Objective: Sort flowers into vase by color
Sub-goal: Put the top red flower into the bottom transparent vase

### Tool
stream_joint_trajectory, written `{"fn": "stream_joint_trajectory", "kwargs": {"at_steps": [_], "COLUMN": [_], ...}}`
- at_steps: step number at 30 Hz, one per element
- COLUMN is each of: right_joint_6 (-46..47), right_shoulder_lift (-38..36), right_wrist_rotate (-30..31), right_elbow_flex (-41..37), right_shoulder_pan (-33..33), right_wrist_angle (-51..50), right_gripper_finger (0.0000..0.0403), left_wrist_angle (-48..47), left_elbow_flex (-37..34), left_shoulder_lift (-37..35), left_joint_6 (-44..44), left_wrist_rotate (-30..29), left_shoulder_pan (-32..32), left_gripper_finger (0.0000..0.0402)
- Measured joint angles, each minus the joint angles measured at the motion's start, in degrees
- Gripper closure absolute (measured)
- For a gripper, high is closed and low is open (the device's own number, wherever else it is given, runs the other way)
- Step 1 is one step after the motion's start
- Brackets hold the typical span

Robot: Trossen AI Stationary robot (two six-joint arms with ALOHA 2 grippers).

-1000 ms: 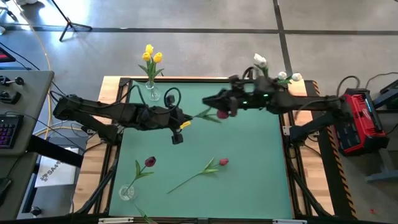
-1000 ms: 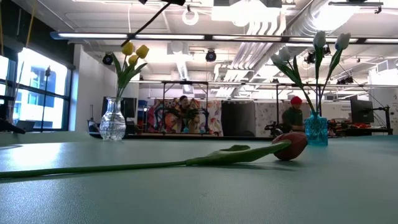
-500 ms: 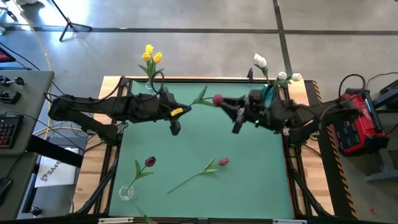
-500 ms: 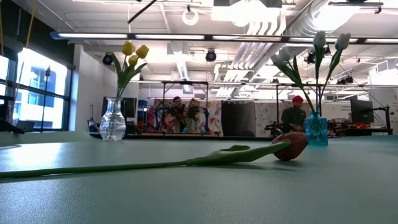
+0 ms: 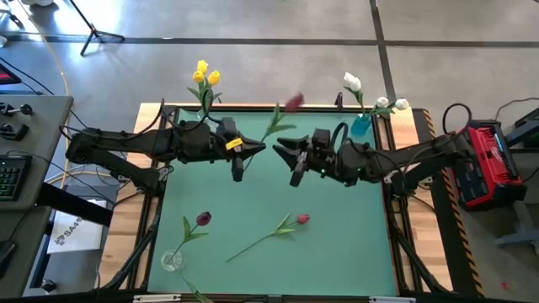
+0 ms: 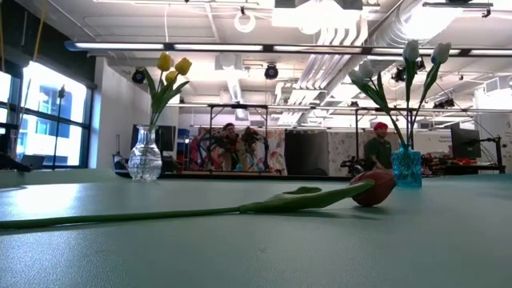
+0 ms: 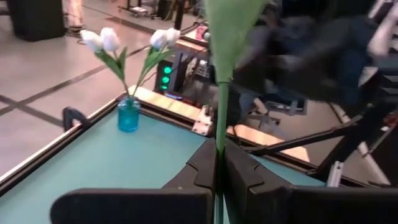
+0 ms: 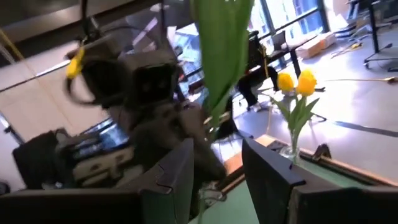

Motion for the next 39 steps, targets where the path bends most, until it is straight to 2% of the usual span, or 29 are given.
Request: {"fn": "stream_joint_trajectory", "kwargs": {"at_steps": [3,10,16,19,22,24,28,34,39], "right_joint_6": [-0.1,0.8,0.8,2.2,2.1,1.5,2.3,2.8,1.5], "right_shoulder_lift": [-0.1,0.0,0.0,0.0,0.0,-0.1,-0.1,0.0,0.0], "right_wrist_rotate": [-1.8,-10.9,-14.4,-15.4,-15.4,-15.4,-18.9,-24.7,-29.4], "right_elbow_flex": [0.0,0.0,0.0,0.0,0.0,0.1,0.1,0.1,0.1], "right_shoulder_pan": [-1.3,-5.0,-6.9,-7.5,-7.7,-7.7,-8.8,-10.8,-12.0], "right_wrist_angle": [0.8,1.1,1.2,-0.1,-1.3,-1.6,-2.8,-5.2,-5.4], "right_gripper_finger": [0.0277,0.0277,0.0281,0.0312,0.0376,0.0392,0.0397,0.04,0.0402], "left_wrist_angle": [1.1,2.0,2.4,2.9,3.3,3.4,3.5,3.8,3.8], "left_elbow_flex": [0.0,0.0,0.0,0.0,0.0,0.0,0.0,0.0,0.0], "left_shoulder_lift": [0.2,0.7,3.0,4.4,5.0,5.1,5.1,5.1,5.0], "left_joint_6": [0.1,0.5,0.0,-0.8,-1.1,-1.1,-1.0,-1.0,-1.3], "left_wrist_rotate": [1.0,3.0,5.9,7.1,7.1,7.2,9.7,9.5,9.6], "left_shoulder_pan": [0.0,0.0,0.0,0.0,0.0,0.0,0.0,0.1,0.6], "left_gripper_finger": [0.0401,0.0401,0.0401,0.0401,0.0401,0.0398,0.0368,0.0312,0.0296]}}
